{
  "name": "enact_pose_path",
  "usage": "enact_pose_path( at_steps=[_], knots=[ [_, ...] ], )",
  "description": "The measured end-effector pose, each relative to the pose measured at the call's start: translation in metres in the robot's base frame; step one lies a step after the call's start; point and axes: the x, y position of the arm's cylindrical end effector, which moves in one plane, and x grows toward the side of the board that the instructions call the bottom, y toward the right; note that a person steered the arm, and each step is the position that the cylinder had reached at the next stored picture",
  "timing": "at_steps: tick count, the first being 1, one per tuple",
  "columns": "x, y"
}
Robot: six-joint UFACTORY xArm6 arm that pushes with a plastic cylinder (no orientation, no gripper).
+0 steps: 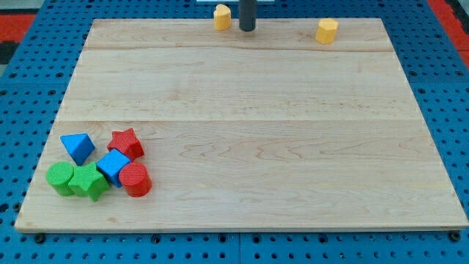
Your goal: Push yellow hexagon into red star
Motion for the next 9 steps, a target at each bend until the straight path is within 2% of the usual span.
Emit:
enact_pose_path(
  at_steps=[2, 3, 4, 5, 6, 7, 8, 9],
  knots=[
    [-0.002, -0.008],
    [0.003, -0.094],
    [0.074, -0.136],
    [0.119, -0.190],
    [0.101, -0.170],
    [0.094, -0.063],
    [0.080, 0.012],
    [0.122, 0.018]
  ],
)
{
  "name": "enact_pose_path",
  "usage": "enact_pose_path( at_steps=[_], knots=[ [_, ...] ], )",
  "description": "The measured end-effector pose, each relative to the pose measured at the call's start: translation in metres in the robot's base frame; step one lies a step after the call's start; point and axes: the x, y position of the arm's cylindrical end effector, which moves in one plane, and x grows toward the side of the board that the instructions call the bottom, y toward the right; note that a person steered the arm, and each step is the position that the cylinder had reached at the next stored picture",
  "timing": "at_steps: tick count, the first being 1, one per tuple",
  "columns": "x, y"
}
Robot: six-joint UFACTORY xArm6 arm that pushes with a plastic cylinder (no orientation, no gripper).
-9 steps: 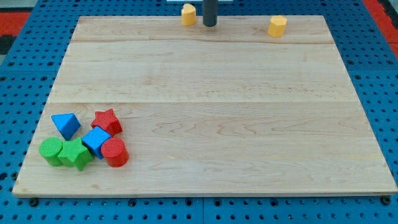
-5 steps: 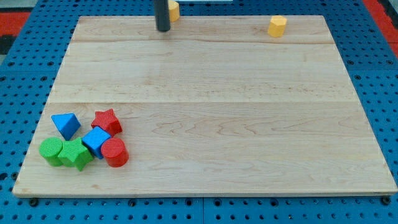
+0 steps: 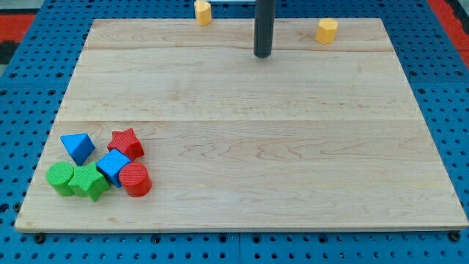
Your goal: Push yellow hexagon into red star
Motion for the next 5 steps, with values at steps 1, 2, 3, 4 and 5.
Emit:
enact_pose_path(
  at_steps=[1, 2, 3, 4, 5],
  knots=[
    [0.004, 0.070],
    [-0.022, 0.166],
    [-0.051, 0.234],
    [-0.095, 0.278],
    [-0.127, 0.281]
  ],
)
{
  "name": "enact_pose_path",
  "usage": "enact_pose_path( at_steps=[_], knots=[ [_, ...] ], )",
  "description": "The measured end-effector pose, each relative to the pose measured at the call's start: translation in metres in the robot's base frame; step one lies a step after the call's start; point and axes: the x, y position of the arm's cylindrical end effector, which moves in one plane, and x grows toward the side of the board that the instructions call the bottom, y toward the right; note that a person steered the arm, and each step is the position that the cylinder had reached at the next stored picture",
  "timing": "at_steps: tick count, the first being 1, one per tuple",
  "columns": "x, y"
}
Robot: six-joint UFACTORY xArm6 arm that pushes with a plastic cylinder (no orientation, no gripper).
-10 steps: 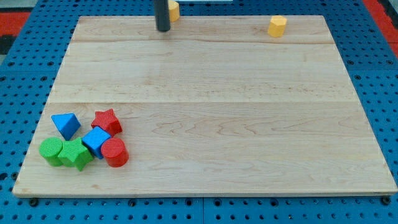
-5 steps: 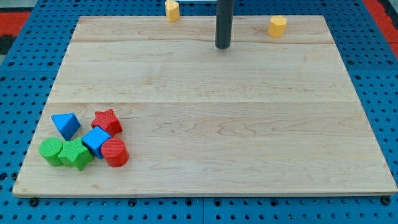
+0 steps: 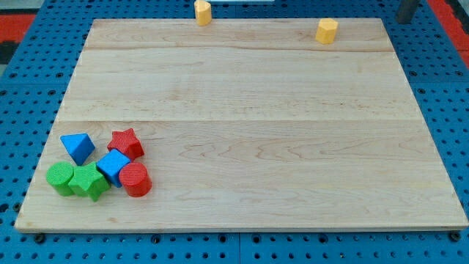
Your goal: Push yellow hexagon into red star
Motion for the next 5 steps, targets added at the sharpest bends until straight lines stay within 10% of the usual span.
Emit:
enact_pose_path(
  at_steps=[3, 5],
  knots=[
    [0.121, -0.236],
    [0.136, -0.180]
  ],
)
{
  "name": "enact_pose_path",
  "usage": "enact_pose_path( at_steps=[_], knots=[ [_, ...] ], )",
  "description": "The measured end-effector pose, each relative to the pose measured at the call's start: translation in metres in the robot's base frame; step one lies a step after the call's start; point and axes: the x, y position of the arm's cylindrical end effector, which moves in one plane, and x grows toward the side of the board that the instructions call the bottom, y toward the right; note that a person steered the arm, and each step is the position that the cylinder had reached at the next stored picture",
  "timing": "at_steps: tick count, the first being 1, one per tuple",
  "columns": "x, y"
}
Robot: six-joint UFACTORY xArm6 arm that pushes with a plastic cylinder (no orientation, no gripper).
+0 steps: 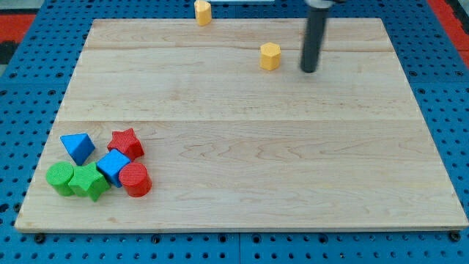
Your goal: Push yellow hexagon into red star
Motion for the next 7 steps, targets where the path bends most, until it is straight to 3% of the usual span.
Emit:
enact_pose_path(
  at_steps=[1, 2, 3, 4, 5, 6, 7],
  knots=[
    [-0.043, -0.028],
    [-0.047, -0.093],
    [0.007, -0.172],
    [0.050, -0.208],
    [0.009, -0.193],
    [0.049, -0.145],
    [0.094, -0.202]
  ],
)
